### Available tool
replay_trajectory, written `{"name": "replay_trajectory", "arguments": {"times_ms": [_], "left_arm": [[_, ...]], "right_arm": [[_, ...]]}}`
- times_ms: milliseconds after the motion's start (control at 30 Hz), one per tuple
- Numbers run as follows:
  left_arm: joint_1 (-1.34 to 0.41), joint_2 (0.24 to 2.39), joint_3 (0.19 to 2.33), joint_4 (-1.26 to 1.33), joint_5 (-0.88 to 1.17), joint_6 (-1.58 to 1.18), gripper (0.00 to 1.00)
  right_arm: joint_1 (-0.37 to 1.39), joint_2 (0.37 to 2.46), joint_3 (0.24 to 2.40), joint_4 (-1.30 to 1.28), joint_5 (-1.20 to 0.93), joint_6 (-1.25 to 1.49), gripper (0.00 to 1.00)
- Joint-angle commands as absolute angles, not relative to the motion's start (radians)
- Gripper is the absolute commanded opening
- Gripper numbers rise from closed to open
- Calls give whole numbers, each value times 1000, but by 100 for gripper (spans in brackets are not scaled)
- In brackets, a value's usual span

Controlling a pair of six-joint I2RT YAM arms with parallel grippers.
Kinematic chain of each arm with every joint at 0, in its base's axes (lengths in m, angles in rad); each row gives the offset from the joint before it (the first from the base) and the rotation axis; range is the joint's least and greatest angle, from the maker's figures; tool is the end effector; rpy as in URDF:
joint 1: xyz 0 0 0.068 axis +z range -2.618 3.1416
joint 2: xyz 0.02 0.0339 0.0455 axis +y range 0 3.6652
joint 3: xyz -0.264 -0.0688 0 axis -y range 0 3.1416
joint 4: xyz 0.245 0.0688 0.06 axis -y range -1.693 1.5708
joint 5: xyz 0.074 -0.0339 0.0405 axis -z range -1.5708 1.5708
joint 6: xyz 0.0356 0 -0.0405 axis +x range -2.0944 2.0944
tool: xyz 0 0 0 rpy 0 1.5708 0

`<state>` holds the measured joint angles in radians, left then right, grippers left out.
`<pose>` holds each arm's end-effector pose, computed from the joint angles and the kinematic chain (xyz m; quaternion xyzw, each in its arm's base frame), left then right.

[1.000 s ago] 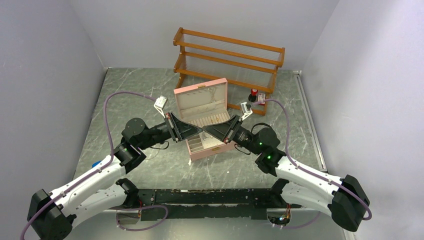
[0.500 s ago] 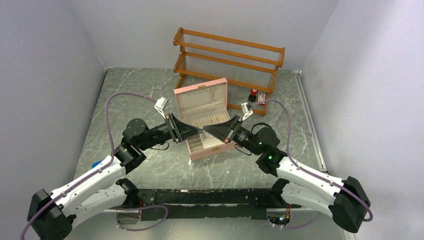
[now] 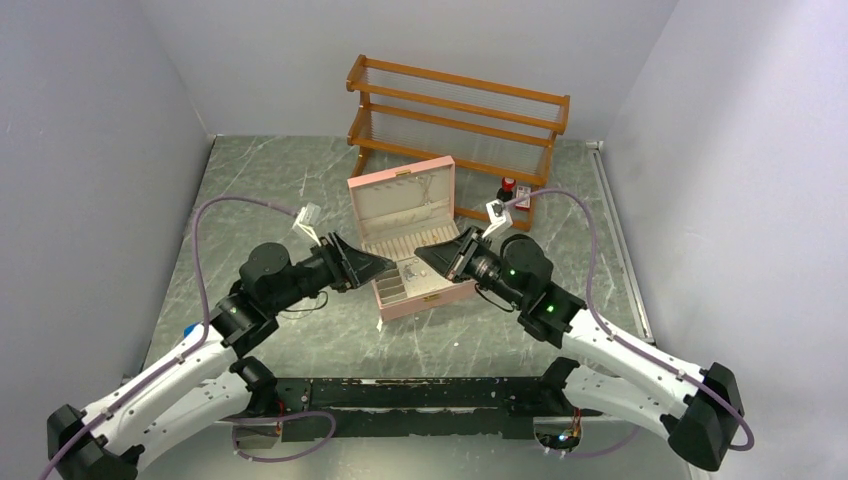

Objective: Organize the mixed jewelry

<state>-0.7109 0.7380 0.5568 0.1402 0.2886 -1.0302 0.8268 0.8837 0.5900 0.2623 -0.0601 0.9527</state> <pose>0.1332 -0.1281 0.3016 -0.0152 0.7207 -0.5909 0.3623 0.1433 0.1588 0.3007 0.0243 0.7177 0.5540 0.4212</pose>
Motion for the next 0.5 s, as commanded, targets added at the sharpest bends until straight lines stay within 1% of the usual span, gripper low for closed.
{"name": "replay_trajectory", "arguments": {"times_ms": [0,100,200,367,467], "left_arm": [[-715,694,641,-166,19,-884,71],[-715,695,688,-269,-72,-810,77],[-715,706,723,-322,-140,-740,82],[-714,736,735,-323,-202,-651,87],[-715,772,732,-299,-203,-621,88]], "right_arm": [[831,926,663,37,49,766,10],[832,992,709,-59,81,689,10],[833,1053,731,-101,114,644,10],[833,1139,747,-128,196,614,10],[833,1193,764,-124,237,602,10]]}}
